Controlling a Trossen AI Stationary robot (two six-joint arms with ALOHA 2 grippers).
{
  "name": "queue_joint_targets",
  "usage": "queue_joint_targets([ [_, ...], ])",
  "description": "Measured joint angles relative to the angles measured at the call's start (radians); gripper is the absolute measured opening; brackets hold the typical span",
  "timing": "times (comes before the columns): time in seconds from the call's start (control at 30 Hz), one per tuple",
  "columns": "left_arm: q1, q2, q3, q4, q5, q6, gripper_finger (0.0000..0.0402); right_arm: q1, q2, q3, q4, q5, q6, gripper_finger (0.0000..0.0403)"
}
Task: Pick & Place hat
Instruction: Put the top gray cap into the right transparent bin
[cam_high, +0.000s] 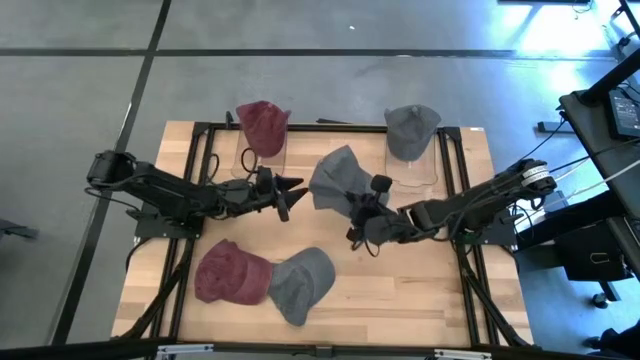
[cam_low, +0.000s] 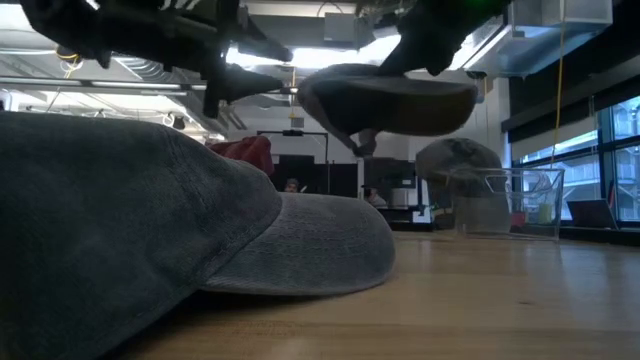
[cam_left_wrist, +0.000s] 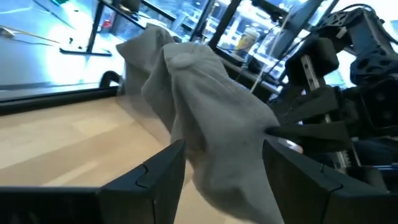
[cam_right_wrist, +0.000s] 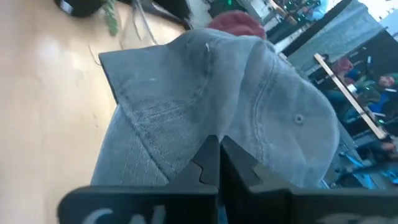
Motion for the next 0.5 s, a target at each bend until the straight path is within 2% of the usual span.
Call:
queue_joint_targets([
  [0.3, 0.010, 0.090, 0.001, 0.175, 0.117, 0.002, 0.0207, 0.037, 0.000, 0.000, 0.018, 0.000, 0.000, 0.0000],
  [0.5, 0.017, 0.106, 0.009, 0.174, 0.123, 0.003, 0.0207, 0.037, 0.000, 0.000, 0.084, -0.026, -0.034, 0.0000],
])
